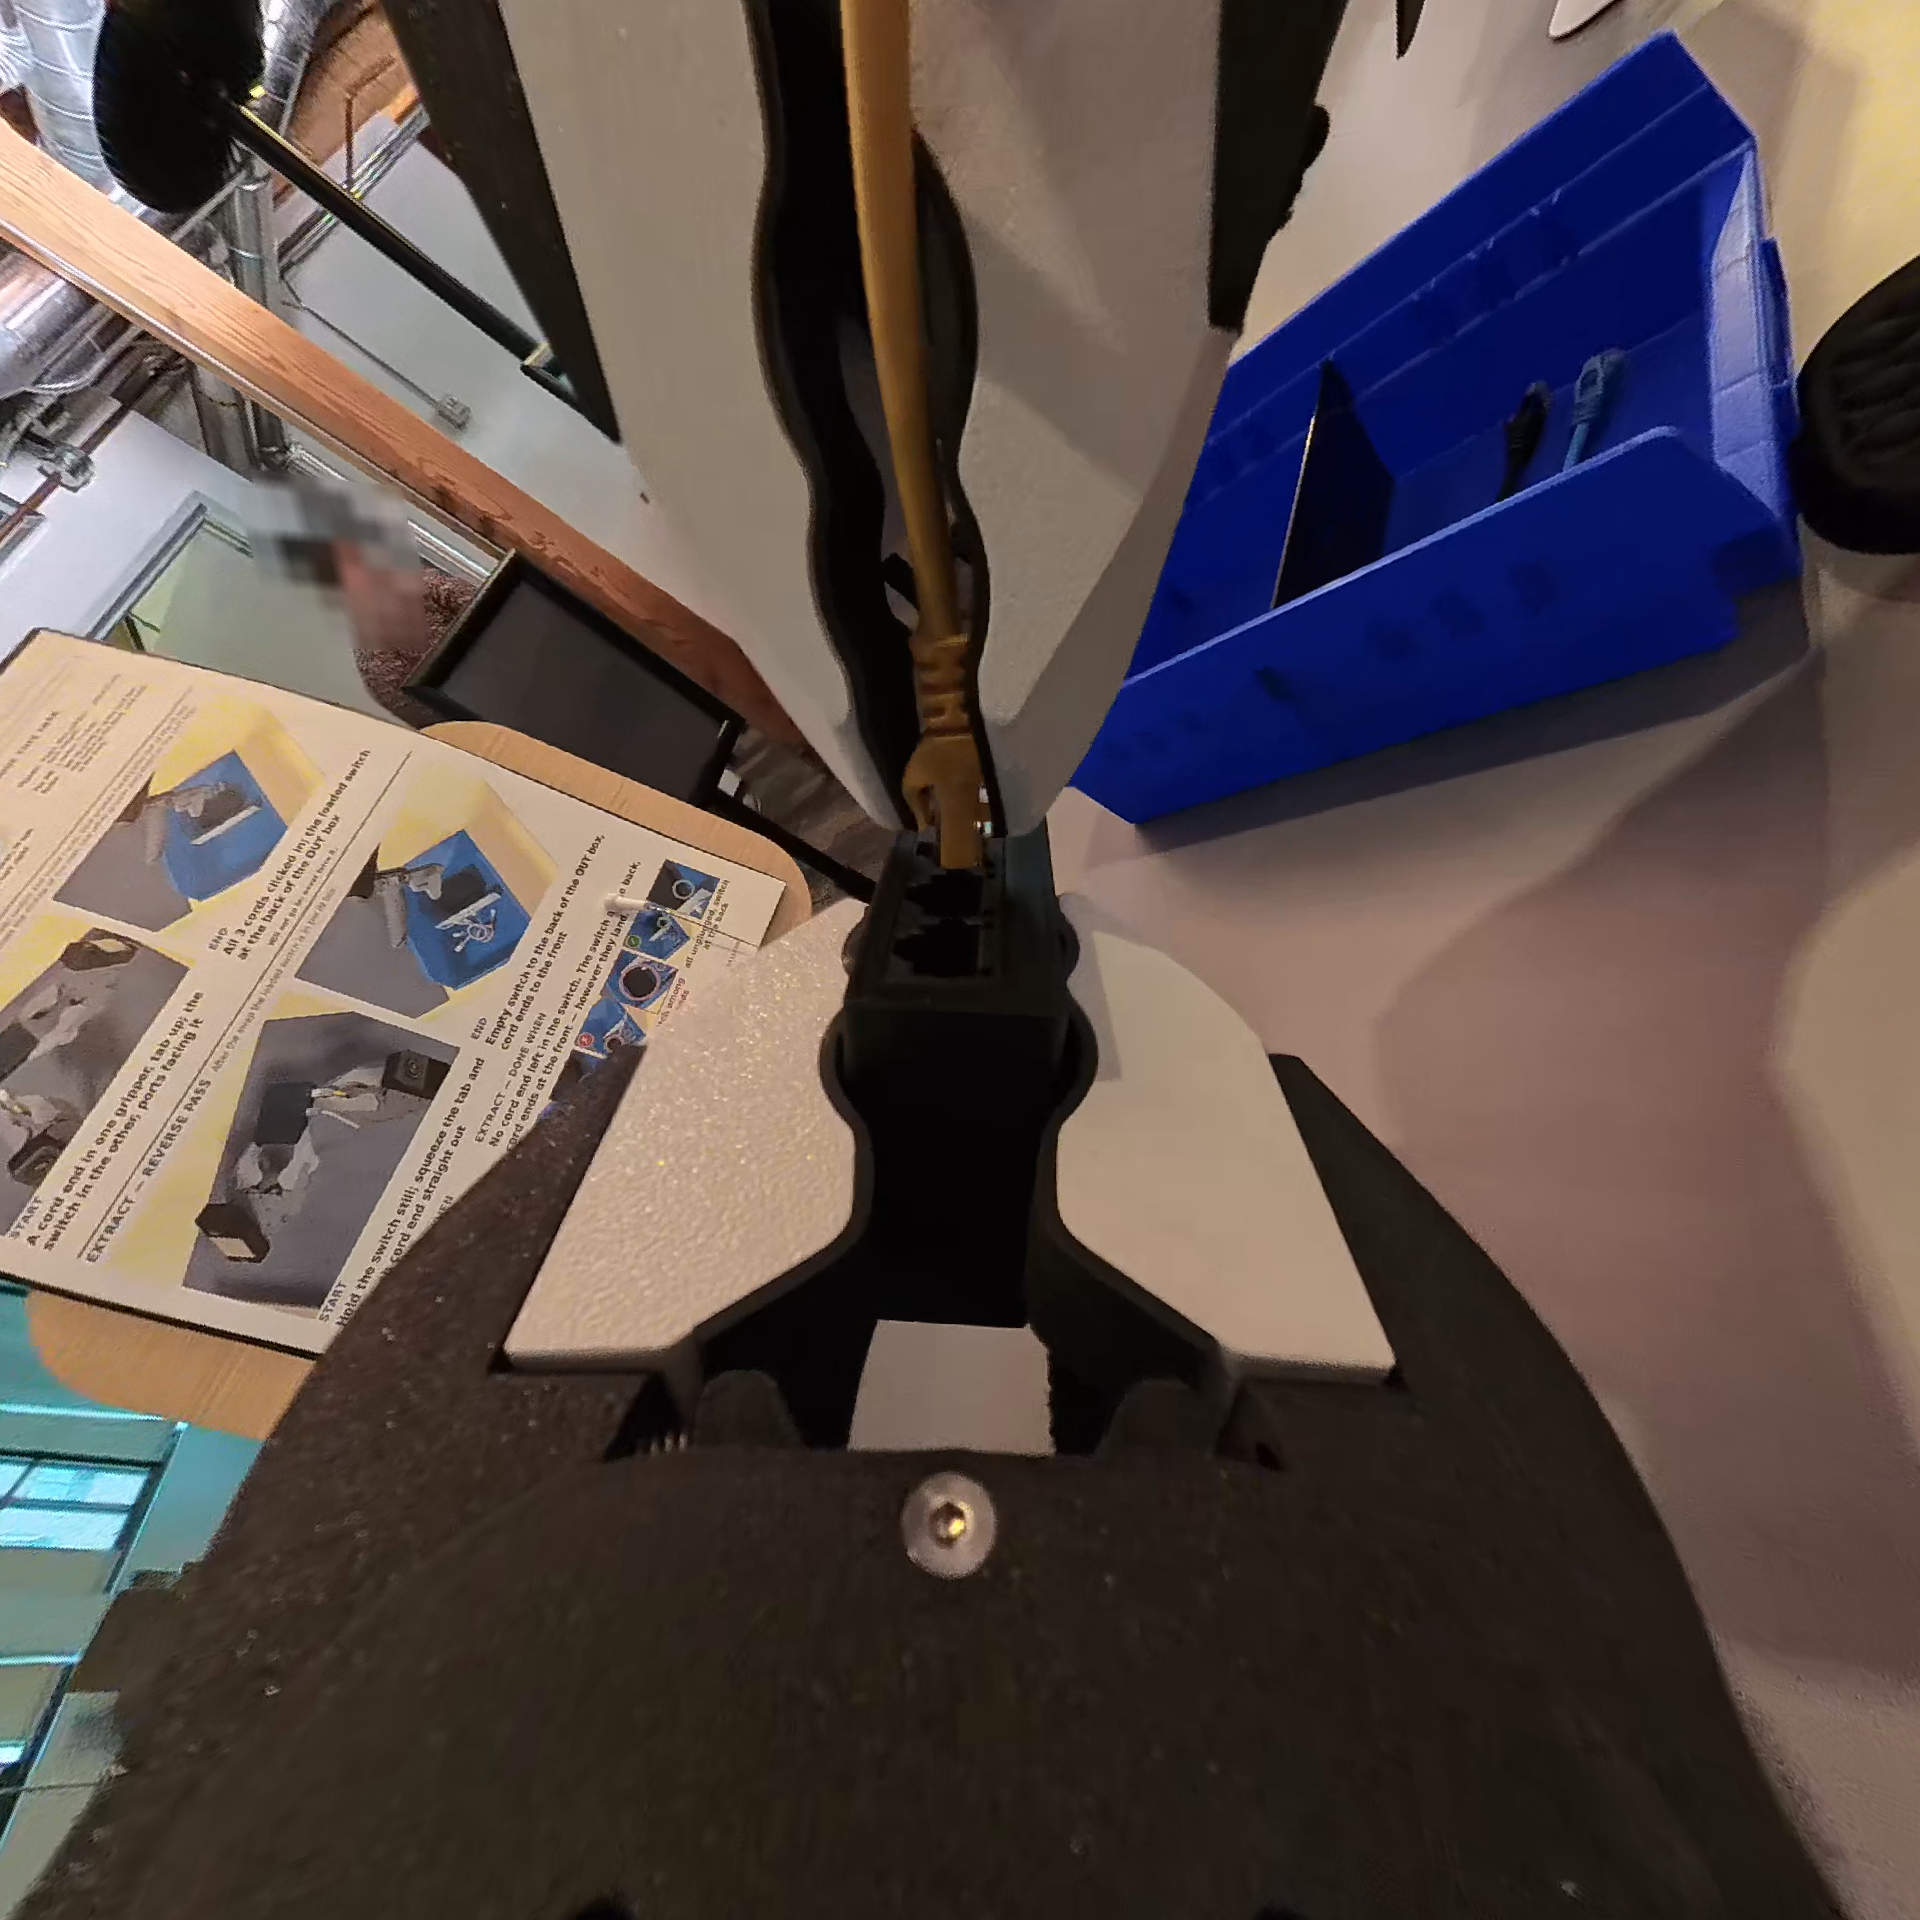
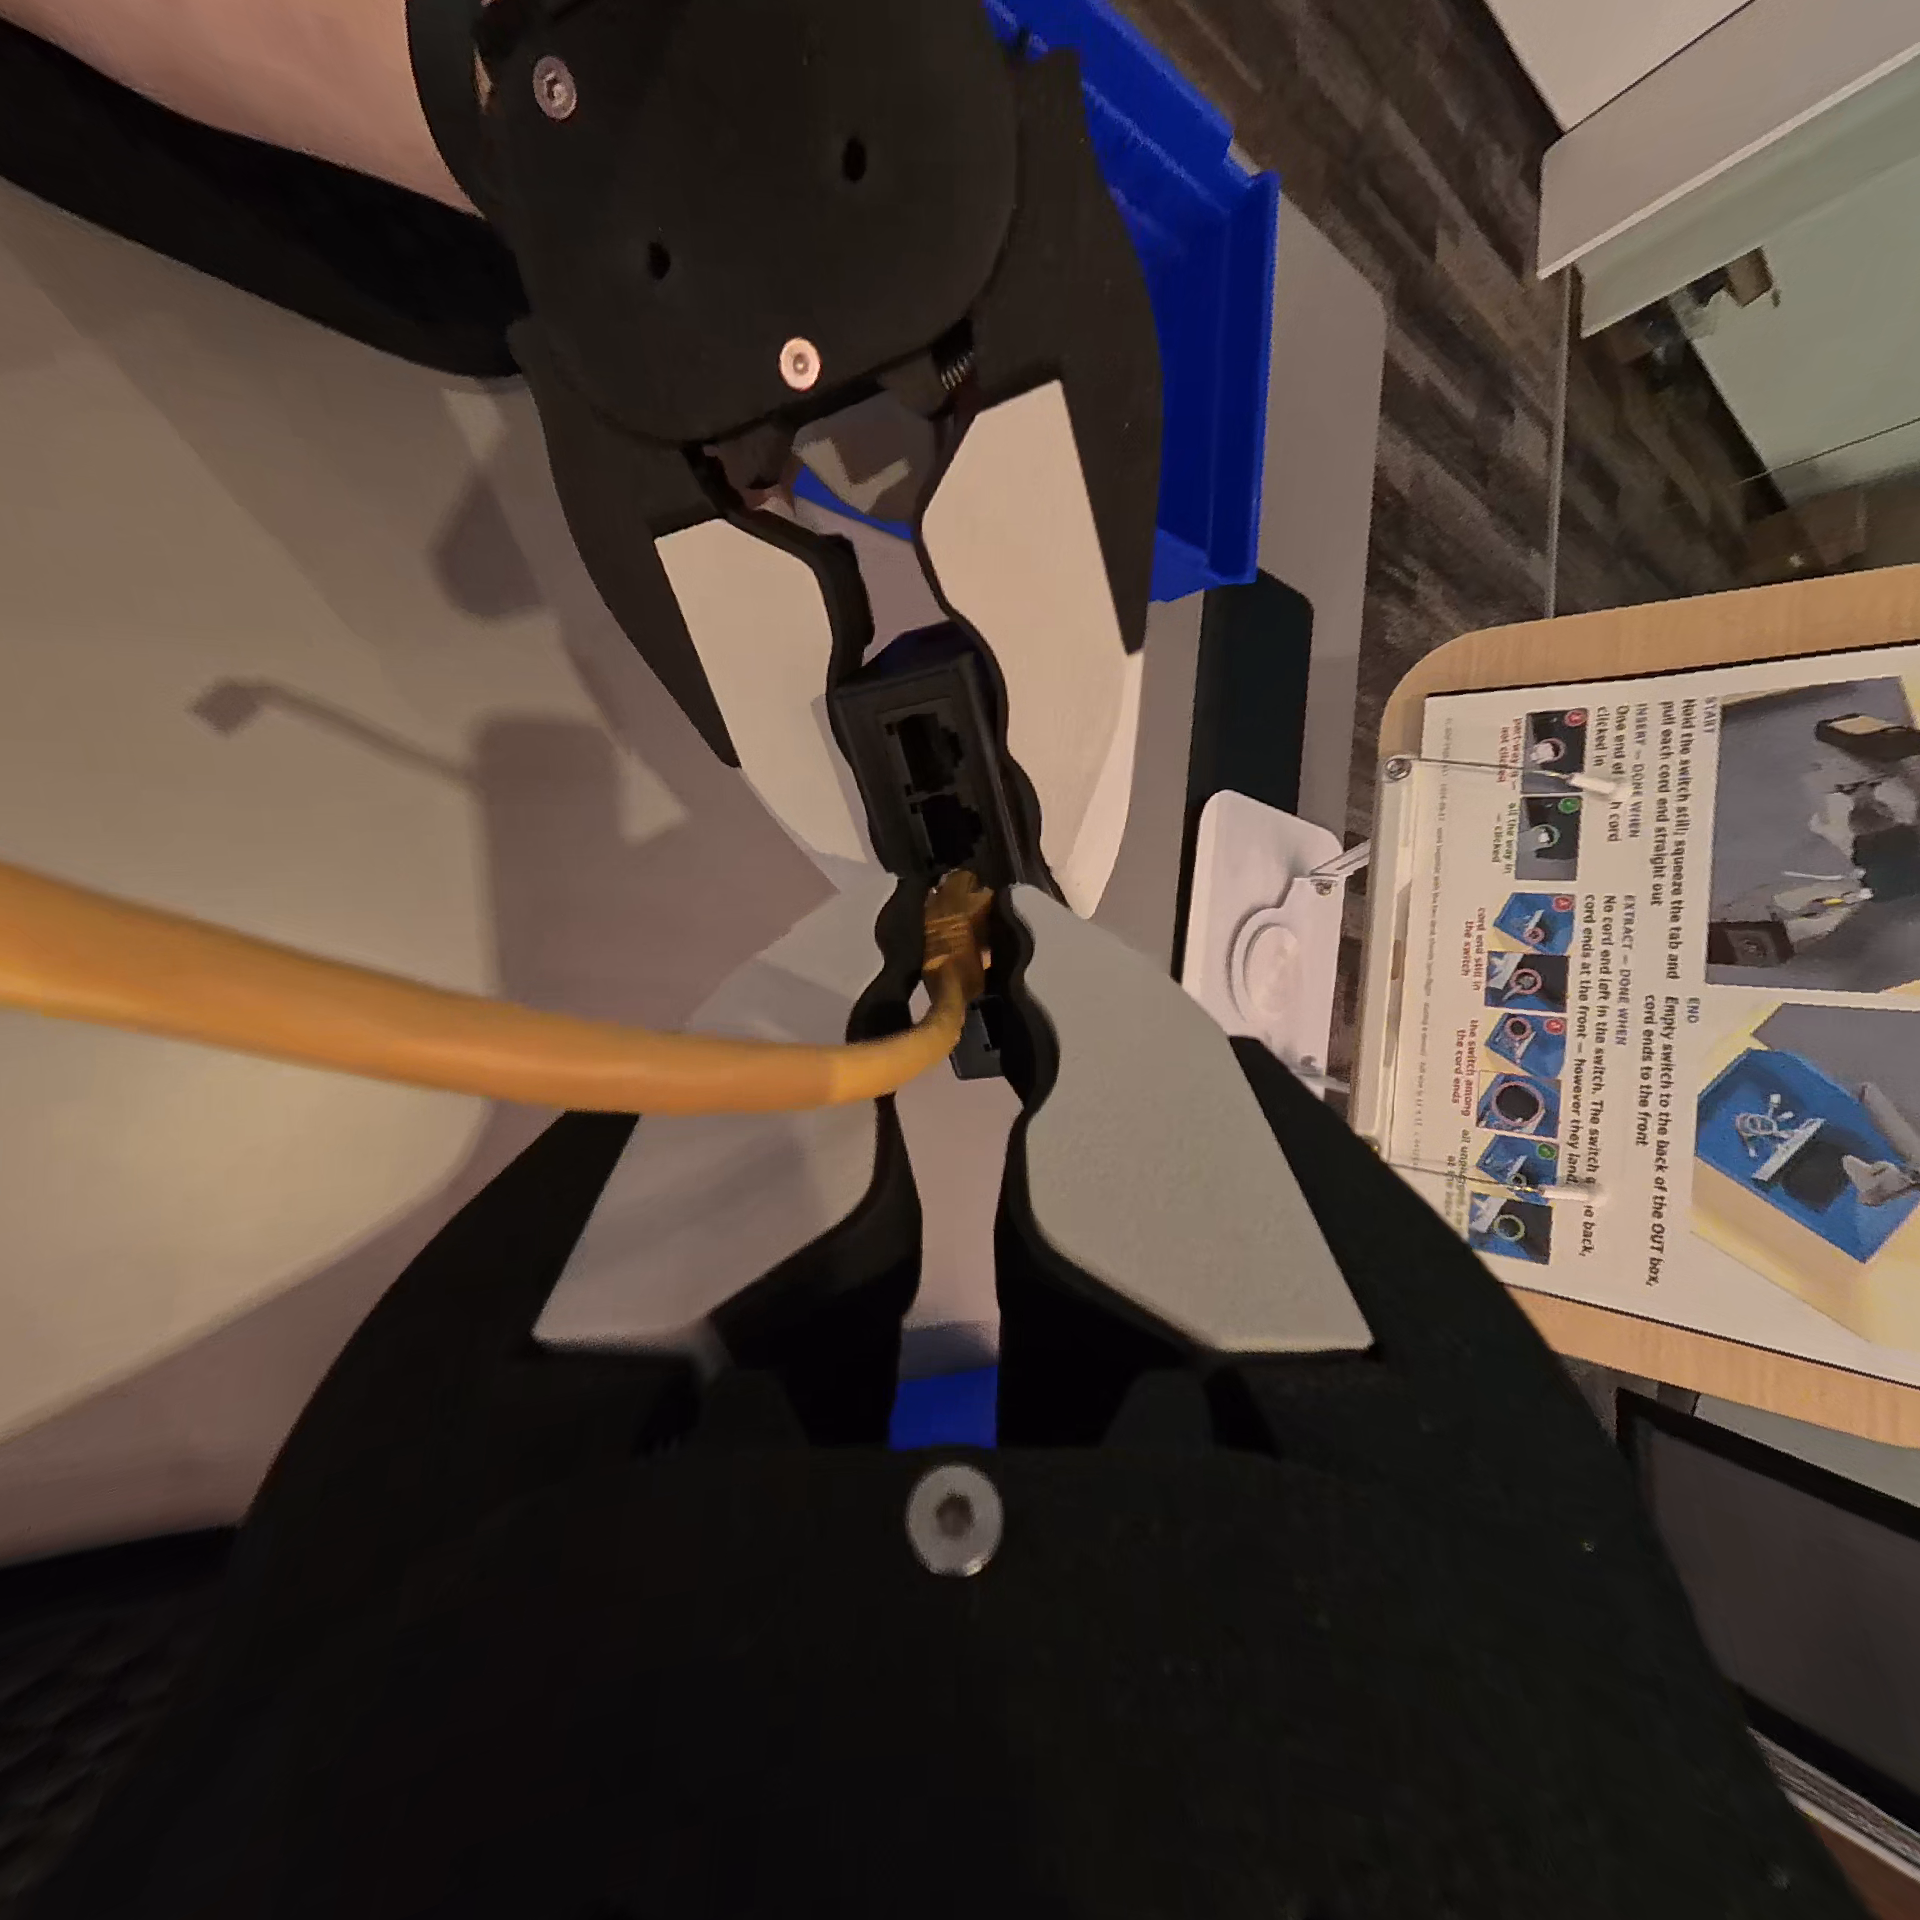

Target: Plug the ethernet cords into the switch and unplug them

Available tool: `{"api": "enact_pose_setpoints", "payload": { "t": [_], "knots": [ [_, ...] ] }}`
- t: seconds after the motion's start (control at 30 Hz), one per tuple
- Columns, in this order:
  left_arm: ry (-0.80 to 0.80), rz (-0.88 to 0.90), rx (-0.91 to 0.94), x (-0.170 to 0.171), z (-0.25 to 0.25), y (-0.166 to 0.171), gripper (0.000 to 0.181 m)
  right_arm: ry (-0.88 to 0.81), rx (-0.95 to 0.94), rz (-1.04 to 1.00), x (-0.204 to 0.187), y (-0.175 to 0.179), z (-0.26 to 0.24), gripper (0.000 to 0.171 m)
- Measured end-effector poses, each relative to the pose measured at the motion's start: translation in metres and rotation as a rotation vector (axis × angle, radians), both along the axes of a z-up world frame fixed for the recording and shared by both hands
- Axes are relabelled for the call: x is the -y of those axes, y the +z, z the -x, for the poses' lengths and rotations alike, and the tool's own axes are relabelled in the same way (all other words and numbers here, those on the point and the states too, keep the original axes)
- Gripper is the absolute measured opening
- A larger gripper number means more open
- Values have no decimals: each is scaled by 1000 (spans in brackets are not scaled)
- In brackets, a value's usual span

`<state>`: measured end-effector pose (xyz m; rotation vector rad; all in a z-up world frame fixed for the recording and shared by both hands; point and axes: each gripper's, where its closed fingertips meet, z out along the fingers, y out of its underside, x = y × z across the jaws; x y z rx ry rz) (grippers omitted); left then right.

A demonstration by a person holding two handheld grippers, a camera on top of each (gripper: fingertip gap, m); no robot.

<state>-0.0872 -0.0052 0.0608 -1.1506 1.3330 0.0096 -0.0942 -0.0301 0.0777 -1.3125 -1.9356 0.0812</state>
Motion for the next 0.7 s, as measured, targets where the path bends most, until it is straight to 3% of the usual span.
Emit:
{"api": "enact_pose_setpoints", "payload": {
  "t": [0.6,0.67,0.7],
  "knots": [
    [2,-1,-73,-1,-5,-15,29,-21,99,3,0,-12,-8,11],
    [203,-81,-174,-32,22,-21,29,5,116,114,15,-14,-11,10],
    [224,-67,-161,-40,33,-22,29,-3,112,82,15,-14,-13,10]
  ]
}}
